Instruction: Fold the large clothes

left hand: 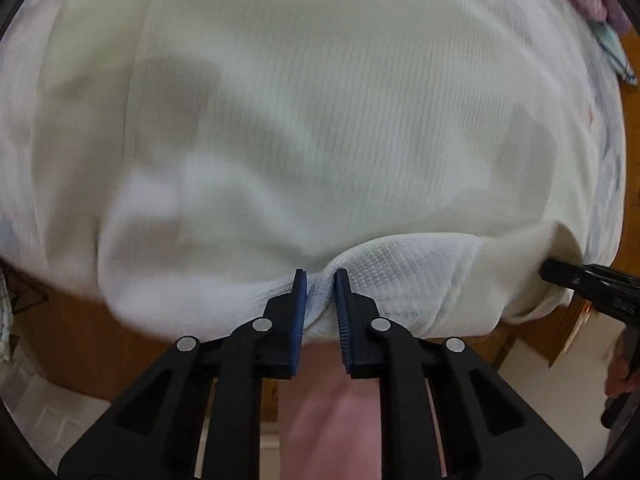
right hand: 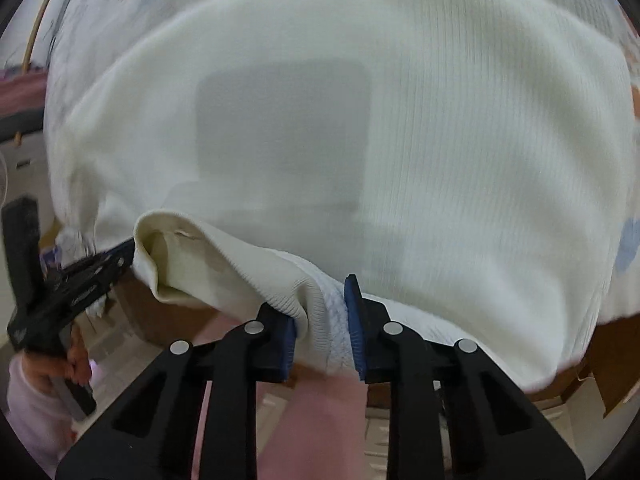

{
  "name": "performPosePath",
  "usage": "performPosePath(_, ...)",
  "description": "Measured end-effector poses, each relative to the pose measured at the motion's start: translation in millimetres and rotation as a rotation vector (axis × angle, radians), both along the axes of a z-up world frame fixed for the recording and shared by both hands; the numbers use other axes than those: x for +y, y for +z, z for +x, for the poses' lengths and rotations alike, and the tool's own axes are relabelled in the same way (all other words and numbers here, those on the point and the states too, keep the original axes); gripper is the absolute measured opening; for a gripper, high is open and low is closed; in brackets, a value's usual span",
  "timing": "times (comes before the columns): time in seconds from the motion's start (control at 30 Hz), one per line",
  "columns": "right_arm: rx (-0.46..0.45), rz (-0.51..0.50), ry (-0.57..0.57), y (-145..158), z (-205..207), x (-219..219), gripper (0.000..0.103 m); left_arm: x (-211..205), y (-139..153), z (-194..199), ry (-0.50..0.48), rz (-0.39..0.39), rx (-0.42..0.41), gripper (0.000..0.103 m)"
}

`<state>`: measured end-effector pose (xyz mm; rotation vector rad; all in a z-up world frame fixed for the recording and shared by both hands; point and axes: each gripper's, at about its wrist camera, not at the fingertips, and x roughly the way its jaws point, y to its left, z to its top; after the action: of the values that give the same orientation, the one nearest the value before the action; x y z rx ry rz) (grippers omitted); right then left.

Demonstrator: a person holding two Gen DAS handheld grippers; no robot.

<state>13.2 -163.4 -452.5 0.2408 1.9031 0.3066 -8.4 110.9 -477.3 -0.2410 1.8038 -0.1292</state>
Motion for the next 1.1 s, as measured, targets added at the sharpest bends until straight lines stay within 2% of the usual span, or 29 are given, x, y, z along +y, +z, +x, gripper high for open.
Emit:
performPosePath(0.2, 0.056, -0.027, 0.025, -11, -64, 4, 0.023, -2, -15, -43, 0.029, 0.007, 0.085, 0.015)
performPosePath(0.23, 0.05, -0.036, 0.023, -14, -70, 5, 0.028, -4, -21, -50, 0.019, 0.015, 0.112, 0.016)
performPosePath(0.3, 0.067, -0.05, 0.024, -21, -77, 7, 0.051, -8, -29, -60, -0.011, 0.035, 0.143, 0.016)
performPosePath(0.33, 0.12, -0.05, 0.027, -28, -82, 9, 0.07, -9, -30, -66, -0.019, 0.033, 0.152, 0.016)
performPosePath(0.37, 0.165, -0.058, 0.037, -33, -89, 11, 0.073, -8, -29, -68, -0.014, 0.023, 0.152, 0.016)
performPosePath(0.47, 0.197, -0.083, 0.1, -36, -107, 11, 0.073, -3, -15, -65, 0.014, -0.023, 0.137, 0.016)
performPosePath(0.57, 0.224, -0.049, 0.051, -24, -111, -4, 0.076, 1, 15, -52, 0.009, -0.059, 0.058, 0.017)
performPosePath(0.6, 0.224, -0.04, 0.036, -18, -110, -11, 0.078, 3, 22, -48, 0.004, -0.057, 0.039, 0.022)
performPosePath(0.7, 0.168, -0.02, -0.037, 14, -91, -41, 0.08, 19, 52, -24, 0.006, -0.057, -0.061, 0.034)
performPosePath(0.73, 0.143, -0.011, -0.071, 23, -82, -53, 0.08, 25, 61, -5, 0.017, -0.051, -0.095, 0.041)
performPosePath(0.77, 0.099, -0.01, -0.125, 36, -65, -69, 0.081, 35, 66, 5, 0.029, -0.038, -0.118, 0.053)
performPosePath(0.8, 0.063, -0.022, -0.171, 45, -50, -84, 0.081, 44, 72, 23, 0.047, -0.018, -0.144, 0.059)
performPosePath(0.83, 0.031, -0.035, -0.211, 52, -31, -106, 0.082, 50, 75, 28, 0.06, -0.013, -0.166, 0.059)
performPosePath(0.9, -0.038, -0.054, -0.3, 62, 4, -134, 0.083, 72, 77, 61, 0.114, -0.008, -0.216, 0.059)
performPosePath(0.97, -0.086, -0.099, -0.378, 64, 35, -161, 0.084, 91, 74, 93, 0.176, -0.012, -0.216, 0.059)
performPosePath(1.1, -0.095, -0.137, -0.514, 52, 70, -196, 0.084, 114, 65, 132, 0.246, -0.043, -0.213, 0.059)
